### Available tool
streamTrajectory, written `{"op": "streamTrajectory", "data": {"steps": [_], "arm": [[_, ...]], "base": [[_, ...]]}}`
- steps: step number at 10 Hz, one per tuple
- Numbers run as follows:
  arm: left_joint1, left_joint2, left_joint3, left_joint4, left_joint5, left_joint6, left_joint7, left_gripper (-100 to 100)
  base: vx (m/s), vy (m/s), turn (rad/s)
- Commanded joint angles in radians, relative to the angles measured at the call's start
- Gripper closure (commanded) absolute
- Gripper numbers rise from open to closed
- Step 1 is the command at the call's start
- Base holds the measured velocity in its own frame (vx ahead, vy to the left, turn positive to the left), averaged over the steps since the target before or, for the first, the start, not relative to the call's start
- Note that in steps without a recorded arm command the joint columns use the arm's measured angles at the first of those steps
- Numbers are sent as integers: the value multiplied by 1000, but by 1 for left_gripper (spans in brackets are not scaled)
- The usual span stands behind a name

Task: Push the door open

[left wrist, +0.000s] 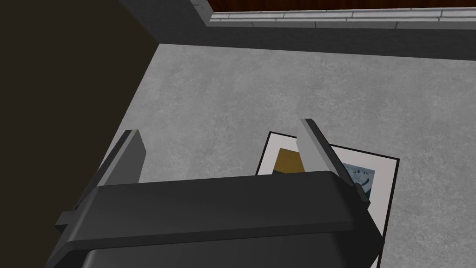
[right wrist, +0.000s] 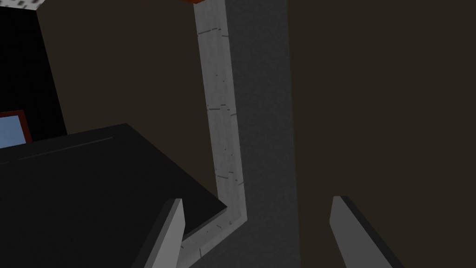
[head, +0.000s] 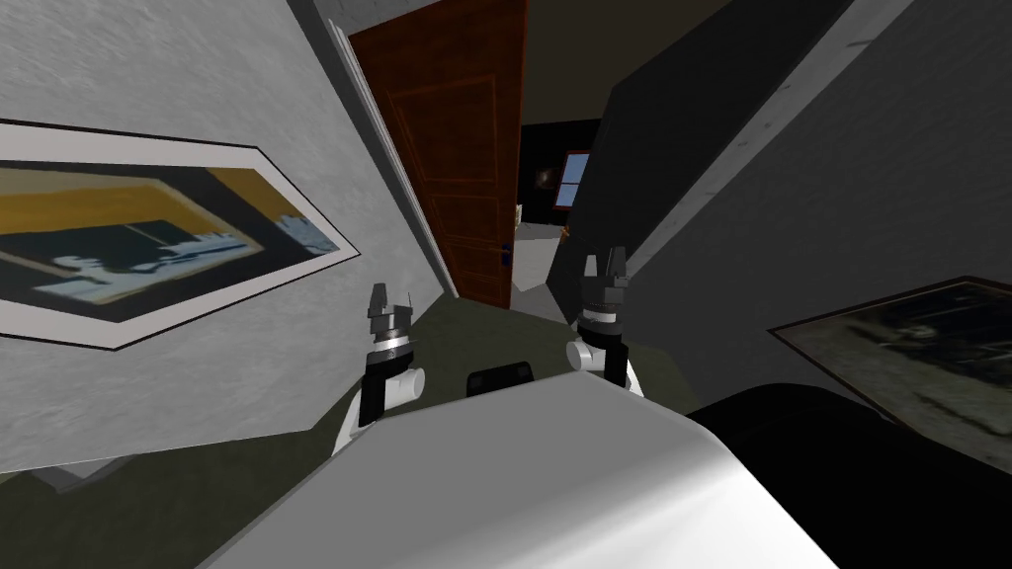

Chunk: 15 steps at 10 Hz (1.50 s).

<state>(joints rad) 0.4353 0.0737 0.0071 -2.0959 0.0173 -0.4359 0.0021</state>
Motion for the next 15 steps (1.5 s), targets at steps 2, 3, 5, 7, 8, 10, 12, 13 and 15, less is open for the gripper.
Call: {"op": "streamTrajectory", "data": {"steps": [2, 3, 5, 7, 8, 10, 12, 13, 15], "arm": [[-28, 6, -12, 48, 1, 10, 6, -100], [-47, 10, -23, 84, 0, 18, 11, -100], [-67, 13, -35, 121, 0, 27, 15, -100], [-99, 18, -53, 179, -1, 40, 22, -100], [-109, 20, -59, 198, -1, 45, 25, -100], [-131, 23, -72, 238, -1, 54, 30, -100], [-164, 26, -91, 299, -2, 68, 37, -100], [-175, 27, -98, 319, -2, 73, 40, -100], [-197, 30, -111, 359, -2, 82, 45, -100]], "base": [[92, -20, -64], [110, -9, -103], [134, -16, -82], [153, -22, -117], [127, -12, -72], [95, -14, -65], [147, -21, -117], [114, -6, -86], [103, -10, -76]]}}
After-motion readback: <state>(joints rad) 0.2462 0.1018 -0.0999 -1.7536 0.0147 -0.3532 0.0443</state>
